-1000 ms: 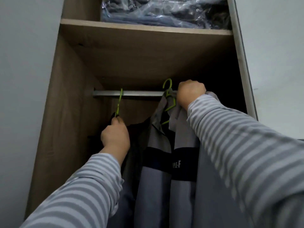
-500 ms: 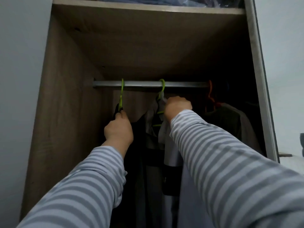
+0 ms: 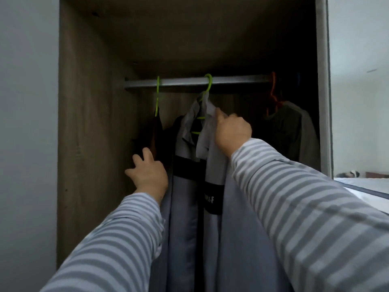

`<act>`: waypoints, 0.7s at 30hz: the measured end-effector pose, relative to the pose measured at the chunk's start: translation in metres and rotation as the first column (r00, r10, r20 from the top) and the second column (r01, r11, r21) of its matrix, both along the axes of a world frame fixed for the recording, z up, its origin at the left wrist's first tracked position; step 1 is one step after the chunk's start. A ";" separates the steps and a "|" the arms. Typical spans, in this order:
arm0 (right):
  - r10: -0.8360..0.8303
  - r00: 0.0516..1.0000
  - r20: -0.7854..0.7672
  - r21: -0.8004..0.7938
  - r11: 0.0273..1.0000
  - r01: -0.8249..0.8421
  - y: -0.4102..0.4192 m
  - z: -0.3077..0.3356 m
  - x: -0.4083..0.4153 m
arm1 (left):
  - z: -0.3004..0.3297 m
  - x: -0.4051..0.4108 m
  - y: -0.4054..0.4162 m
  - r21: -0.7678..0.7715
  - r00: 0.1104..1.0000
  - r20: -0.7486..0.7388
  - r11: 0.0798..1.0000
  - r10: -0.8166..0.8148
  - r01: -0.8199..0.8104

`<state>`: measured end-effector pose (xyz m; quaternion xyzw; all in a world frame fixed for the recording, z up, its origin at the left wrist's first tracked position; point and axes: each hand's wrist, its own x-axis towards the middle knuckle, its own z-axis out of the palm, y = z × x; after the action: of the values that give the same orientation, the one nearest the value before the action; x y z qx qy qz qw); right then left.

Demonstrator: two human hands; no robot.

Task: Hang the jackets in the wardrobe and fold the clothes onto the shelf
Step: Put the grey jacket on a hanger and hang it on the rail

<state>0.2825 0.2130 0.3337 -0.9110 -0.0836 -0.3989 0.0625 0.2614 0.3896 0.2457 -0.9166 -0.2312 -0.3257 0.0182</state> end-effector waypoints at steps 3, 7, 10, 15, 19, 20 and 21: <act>0.045 0.997 0.059 0.043 0.998 -0.047 -0.015 -0.033 -0.005 | -0.009 -0.011 -0.014 -0.004 1.000 0.026 1.000 0.009 -0.009; 0.139 0.980 0.141 0.151 0.975 -0.160 -0.032 -0.073 -0.008 | -0.017 -0.032 -0.036 -0.044 1.000 0.021 0.999 -0.010 0.011; 0.142 0.986 0.086 0.173 0.973 -0.155 -0.040 -0.095 -0.012 | -0.030 -0.056 -0.048 -0.136 0.999 0.002 0.990 -0.045 0.045; 0.227 0.960 0.167 -0.112 0.971 -0.210 -0.044 -0.140 -0.042 | -0.058 -0.106 -0.071 -0.110 0.999 0.051 0.994 0.013 -0.007; 0.426 0.904 0.022 -0.220 0.884 -0.412 -0.037 -0.177 -0.078 | -0.084 -0.155 -0.080 -0.103 0.980 -0.029 0.975 0.196 -0.198; 0.471 0.882 -0.026 -0.219 0.858 -0.464 -0.033 -0.184 -0.088 | -0.090 -0.170 -0.079 -0.103 0.969 -0.042 0.963 0.244 -0.247; 0.512 0.856 -0.068 -0.207 0.832 -0.514 -0.028 -0.191 -0.098 | -0.096 -0.186 -0.078 -0.106 0.956 -0.051 0.951 0.287 -0.291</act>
<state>0.1849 0.1850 0.1424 -0.8585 -0.3675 -0.3513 0.0672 0.0756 0.3113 0.1498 -0.8779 -0.3807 -0.2899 0.0179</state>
